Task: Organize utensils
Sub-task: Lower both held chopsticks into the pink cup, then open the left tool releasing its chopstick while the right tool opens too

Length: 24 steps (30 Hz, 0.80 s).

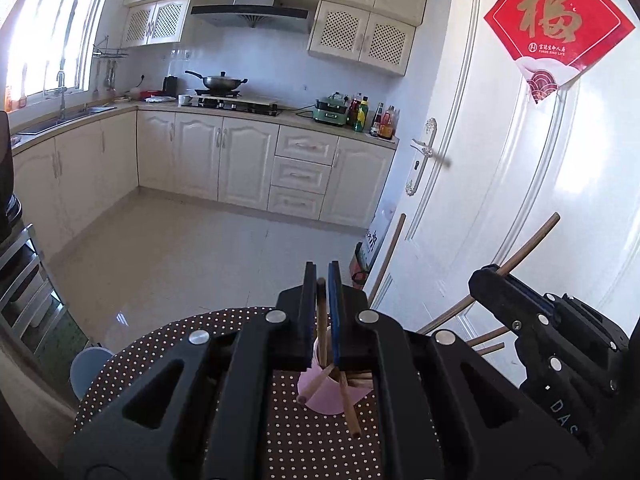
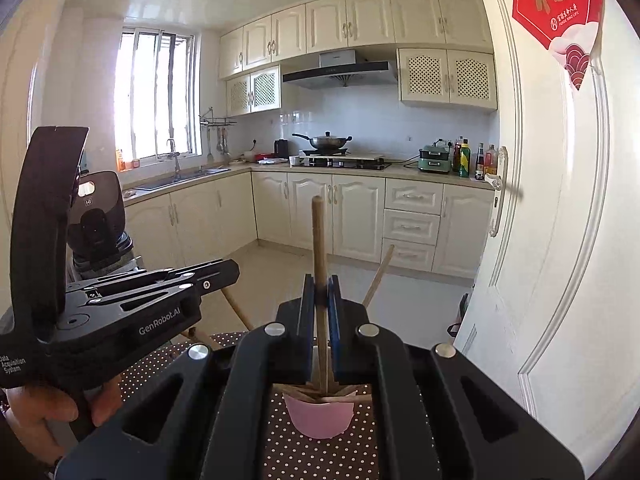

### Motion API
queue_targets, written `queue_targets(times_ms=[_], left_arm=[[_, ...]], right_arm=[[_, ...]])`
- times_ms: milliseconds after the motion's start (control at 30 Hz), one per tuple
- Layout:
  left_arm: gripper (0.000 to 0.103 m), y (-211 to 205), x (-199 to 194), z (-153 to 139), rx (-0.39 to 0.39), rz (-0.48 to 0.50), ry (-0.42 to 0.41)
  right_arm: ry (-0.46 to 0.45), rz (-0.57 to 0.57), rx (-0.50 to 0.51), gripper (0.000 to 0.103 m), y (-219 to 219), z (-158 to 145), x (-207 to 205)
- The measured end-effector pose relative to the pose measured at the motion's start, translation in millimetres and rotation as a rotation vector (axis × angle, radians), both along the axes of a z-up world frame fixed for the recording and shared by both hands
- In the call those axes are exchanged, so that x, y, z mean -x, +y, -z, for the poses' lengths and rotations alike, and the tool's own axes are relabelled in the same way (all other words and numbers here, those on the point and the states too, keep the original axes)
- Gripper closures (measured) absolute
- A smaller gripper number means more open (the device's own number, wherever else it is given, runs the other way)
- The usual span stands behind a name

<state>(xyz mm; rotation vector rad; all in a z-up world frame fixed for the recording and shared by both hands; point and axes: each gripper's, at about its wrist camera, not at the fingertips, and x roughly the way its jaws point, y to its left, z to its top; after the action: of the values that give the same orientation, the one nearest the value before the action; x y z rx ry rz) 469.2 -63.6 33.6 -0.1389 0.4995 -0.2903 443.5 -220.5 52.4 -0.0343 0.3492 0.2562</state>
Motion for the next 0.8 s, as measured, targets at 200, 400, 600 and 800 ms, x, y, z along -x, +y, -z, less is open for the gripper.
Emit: queue_targets(times_ms=[200, 400, 600, 800], left_arm=[[0.096, 2, 2, 3, -0.013, 0.0, 0.016], [0.096, -1, 7, 2, -0.044, -0.01, 0.014], [0.047, -6, 12, 1, -0.093, -0.02, 0.008], [0.036, -8, 22, -3, -0.128, -0.034, -0.029]], right_arm=[[0.011, 0.004, 0.001, 0.098, -3, -2, -3], [0.037, 0.012, 0.008, 0.098, -4, 3, -9], [0.066, 0.023, 0.029, 0.098, -5, 8, -14], [0.091, 0.025, 0.065, 0.098, 0, 15, -16]])
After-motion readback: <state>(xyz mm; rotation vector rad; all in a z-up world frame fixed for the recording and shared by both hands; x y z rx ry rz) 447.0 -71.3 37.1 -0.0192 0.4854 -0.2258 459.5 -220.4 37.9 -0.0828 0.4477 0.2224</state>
